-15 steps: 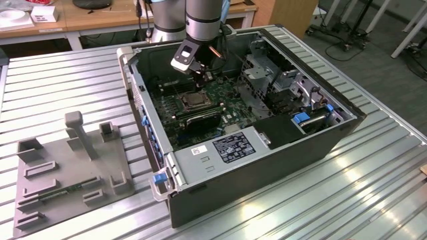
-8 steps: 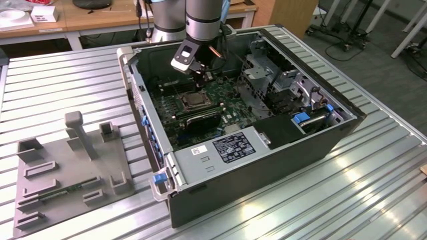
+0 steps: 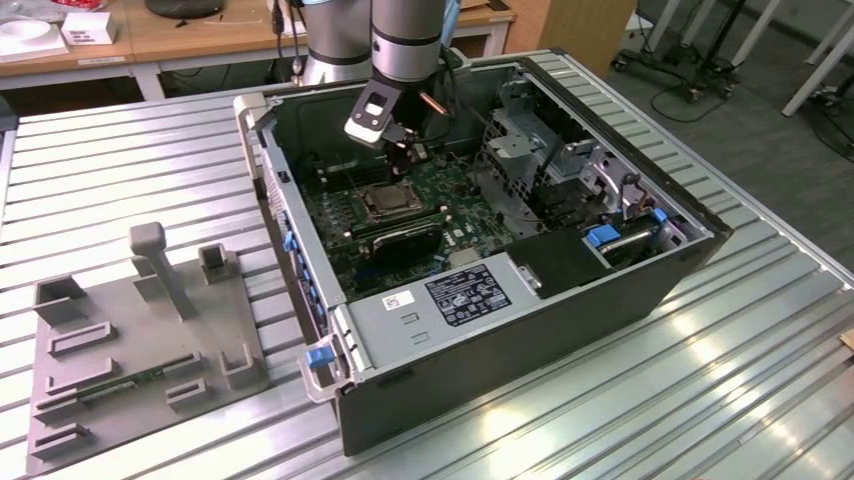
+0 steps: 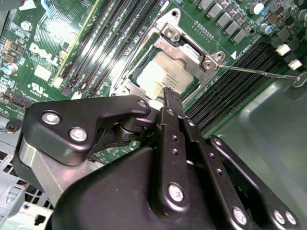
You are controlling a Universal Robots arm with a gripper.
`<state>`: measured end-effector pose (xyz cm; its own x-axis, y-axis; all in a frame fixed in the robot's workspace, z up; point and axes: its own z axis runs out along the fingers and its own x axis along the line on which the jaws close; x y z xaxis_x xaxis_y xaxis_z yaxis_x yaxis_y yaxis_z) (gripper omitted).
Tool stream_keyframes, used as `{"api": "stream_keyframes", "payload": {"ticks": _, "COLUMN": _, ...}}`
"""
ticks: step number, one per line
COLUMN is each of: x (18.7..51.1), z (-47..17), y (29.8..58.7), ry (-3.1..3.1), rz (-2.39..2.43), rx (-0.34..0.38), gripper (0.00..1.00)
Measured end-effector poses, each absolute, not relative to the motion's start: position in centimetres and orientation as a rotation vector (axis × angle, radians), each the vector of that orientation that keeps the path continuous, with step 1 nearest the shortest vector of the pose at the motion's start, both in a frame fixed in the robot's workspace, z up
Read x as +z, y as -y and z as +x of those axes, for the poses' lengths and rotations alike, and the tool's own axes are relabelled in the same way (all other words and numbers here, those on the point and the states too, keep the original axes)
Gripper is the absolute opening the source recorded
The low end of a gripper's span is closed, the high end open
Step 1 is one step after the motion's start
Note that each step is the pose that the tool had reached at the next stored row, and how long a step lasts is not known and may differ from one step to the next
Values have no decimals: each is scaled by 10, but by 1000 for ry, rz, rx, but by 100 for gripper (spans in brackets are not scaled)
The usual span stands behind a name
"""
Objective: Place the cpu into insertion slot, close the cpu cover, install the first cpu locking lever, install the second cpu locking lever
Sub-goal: 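Close the cpu cover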
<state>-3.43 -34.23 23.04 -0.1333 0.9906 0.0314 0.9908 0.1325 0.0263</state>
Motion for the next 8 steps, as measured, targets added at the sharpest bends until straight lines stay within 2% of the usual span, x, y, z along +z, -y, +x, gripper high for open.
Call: {"api": "stream_keyframes", "payload": {"ticks": 8, "x": 230, "z": -34, "y": 342, "ry": 2368, "rz": -2054, "rx": -63, "gripper": 11}}
